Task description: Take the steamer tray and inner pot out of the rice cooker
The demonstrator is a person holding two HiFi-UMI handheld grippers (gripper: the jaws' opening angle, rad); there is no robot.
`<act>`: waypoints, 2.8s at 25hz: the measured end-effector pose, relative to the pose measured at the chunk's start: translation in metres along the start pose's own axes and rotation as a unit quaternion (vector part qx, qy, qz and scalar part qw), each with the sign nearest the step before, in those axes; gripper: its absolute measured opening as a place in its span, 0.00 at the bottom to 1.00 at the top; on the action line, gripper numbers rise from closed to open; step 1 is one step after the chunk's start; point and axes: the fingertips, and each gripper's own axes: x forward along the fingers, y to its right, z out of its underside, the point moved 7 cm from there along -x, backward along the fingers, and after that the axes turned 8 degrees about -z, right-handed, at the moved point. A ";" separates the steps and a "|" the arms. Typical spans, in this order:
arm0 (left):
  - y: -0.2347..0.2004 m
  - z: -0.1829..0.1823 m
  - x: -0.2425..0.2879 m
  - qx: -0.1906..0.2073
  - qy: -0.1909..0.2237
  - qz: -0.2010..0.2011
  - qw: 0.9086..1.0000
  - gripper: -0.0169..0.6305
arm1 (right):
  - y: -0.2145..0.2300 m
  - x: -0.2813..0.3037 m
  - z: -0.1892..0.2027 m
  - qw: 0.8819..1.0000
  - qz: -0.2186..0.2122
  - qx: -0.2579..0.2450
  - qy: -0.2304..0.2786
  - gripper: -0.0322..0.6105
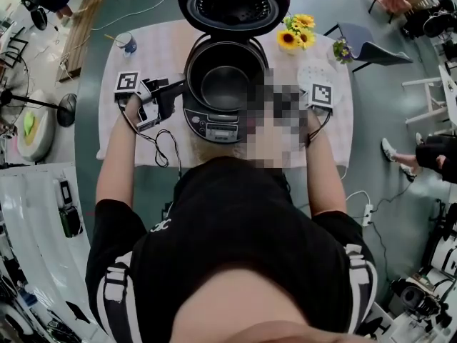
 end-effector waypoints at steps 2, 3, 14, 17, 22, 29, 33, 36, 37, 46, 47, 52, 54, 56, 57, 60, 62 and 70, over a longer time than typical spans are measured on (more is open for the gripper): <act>-0.001 -0.001 0.003 0.000 -0.009 -0.001 1.000 0.46 | 0.000 0.002 0.000 1.000 0.002 0.000 -0.004 0.52; 0.000 -0.002 0.006 0.000 -0.014 0.001 1.000 0.46 | 0.000 0.004 0.000 1.000 0.003 0.000 -0.006 0.51; 0.011 0.000 0.026 0.025 -0.065 -0.025 0.997 0.32 | 0.000 -0.002 -0.002 0.997 0.061 -0.036 -0.036 0.31; 0.012 0.000 0.029 0.041 -0.076 -0.050 0.995 0.27 | 0.006 -0.004 -0.004 0.992 0.102 -0.059 -0.049 0.18; -0.004 -0.005 0.028 0.049 -0.079 -0.094 0.991 0.06 | 0.012 -0.001 -0.003 0.991 0.114 -0.046 -0.046 0.08; -0.014 -0.014 0.021 0.046 -0.070 -0.098 0.992 0.05 | 0.020 0.014 -0.002 0.992 0.115 -0.038 -0.047 0.08; -0.009 -0.010 0.018 0.060 -0.051 -0.115 0.990 0.05 | 0.014 0.010 0.000 0.996 0.084 -0.022 -0.026 0.08; -0.001 -0.006 0.012 0.061 -0.048 -0.092 0.993 0.05 | -0.005 0.008 0.003 0.998 0.052 -0.030 -0.013 0.08; 0.004 -0.006 0.010 0.060 -0.047 -0.079 0.994 0.05 | -0.013 0.008 0.002 0.998 0.050 -0.039 -0.014 0.08; 0.060 0.009 -0.001 0.100 -0.031 0.051 0.993 0.05 | -0.055 -0.005 -0.001 0.996 0.002 -0.090 -0.025 0.08; 0.068 0.013 -0.003 0.107 -0.031 0.062 0.992 0.05 | -0.062 -0.008 0.000 0.995 -0.008 -0.092 -0.023 0.08; 0.106 0.023 -0.010 0.127 -0.019 0.107 0.986 0.06 | -0.098 -0.019 0.000 0.993 -0.052 -0.101 -0.010 0.09; 0.116 0.025 -0.010 0.137 -0.017 0.111 0.984 0.06 | -0.105 -0.023 -0.001 0.993 -0.061 -0.103 -0.006 0.09; 0.124 0.027 -0.007 0.147 -0.018 0.112 0.982 0.06 | -0.108 -0.026 -0.003 0.992 -0.066 -0.103 -0.001 0.09; 0.127 0.029 -0.006 0.154 -0.020 0.112 0.982 0.06 | -0.108 -0.029 -0.004 0.992 -0.068 -0.105 0.002 0.09; 0.137 0.033 0.001 0.170 -0.028 0.113 0.979 0.06 | -0.112 -0.040 -0.006 0.992 -0.072 -0.106 0.011 0.09; 0.142 0.034 0.007 0.169 -0.037 0.122 0.977 0.06 | -0.118 -0.048 -0.008 0.991 -0.077 -0.110 0.018 0.10; 0.159 0.032 0.042 0.162 -0.063 0.149 0.974 0.07 | -0.129 -0.080 -0.018 0.990 -0.068 -0.119 0.041 0.10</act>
